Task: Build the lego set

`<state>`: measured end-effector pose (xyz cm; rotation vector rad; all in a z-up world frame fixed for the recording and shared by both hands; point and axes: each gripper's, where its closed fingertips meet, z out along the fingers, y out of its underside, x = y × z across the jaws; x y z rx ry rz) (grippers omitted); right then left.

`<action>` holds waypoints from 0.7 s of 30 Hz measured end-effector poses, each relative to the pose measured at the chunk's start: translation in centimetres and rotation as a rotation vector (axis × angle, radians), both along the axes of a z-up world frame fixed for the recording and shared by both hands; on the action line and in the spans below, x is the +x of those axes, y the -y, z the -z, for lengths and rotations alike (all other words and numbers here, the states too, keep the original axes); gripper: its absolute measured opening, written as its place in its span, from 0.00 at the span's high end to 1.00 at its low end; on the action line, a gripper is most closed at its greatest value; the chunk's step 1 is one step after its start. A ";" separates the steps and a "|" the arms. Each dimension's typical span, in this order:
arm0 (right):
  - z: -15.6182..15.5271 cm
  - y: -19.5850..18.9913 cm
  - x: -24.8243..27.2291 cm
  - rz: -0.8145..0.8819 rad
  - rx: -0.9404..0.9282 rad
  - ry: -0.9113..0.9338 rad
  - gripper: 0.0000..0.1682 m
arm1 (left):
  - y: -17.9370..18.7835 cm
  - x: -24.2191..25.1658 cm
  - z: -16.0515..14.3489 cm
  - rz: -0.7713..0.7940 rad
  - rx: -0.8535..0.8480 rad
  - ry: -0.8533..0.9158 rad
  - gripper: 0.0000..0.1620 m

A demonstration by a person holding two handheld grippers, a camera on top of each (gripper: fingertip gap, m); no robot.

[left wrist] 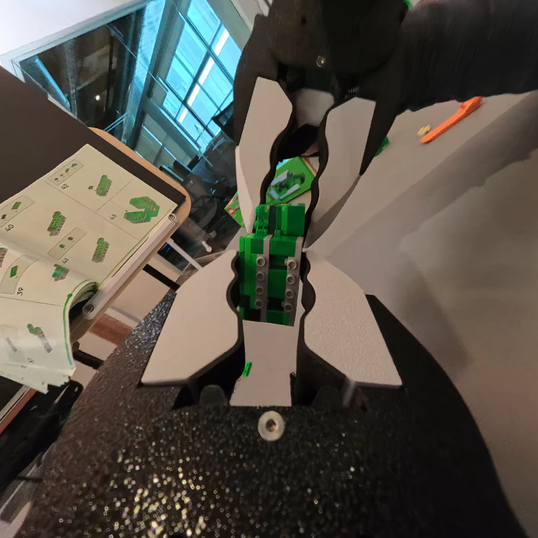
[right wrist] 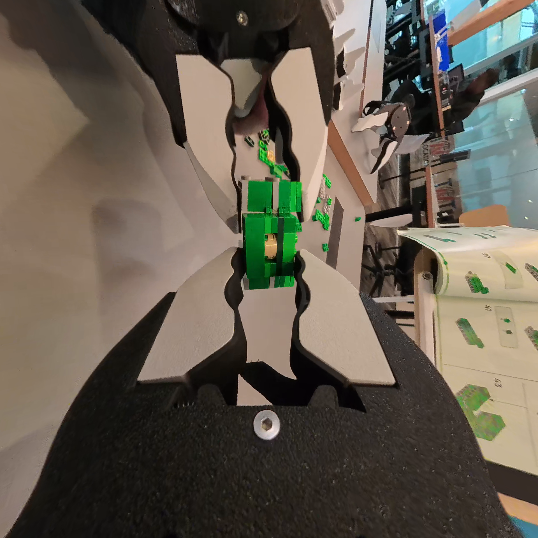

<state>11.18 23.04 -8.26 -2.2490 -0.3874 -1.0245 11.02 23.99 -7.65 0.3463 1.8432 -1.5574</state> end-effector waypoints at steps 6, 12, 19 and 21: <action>-0.5 -0.5 -0.8 -0.045 0.019 0.019 0.81 | -0.3 -0.7 -0.4 0.070 -0.028 0.004 0.77; -2.1 -1.4 -2.7 -0.170 0.170 -0.069 0.81 | -0.5 -2.6 -2.2 0.219 -0.142 -0.068 0.77; -2.7 -1.6 -2.9 -0.191 0.231 -0.112 0.81 | -0.3 -2.9 -2.9 0.245 -0.205 -0.141 0.76; -2.4 -1.3 -2.3 -0.158 0.208 -0.085 0.81 | -0.3 -2.1 -3.0 0.179 -0.216 -0.145 0.69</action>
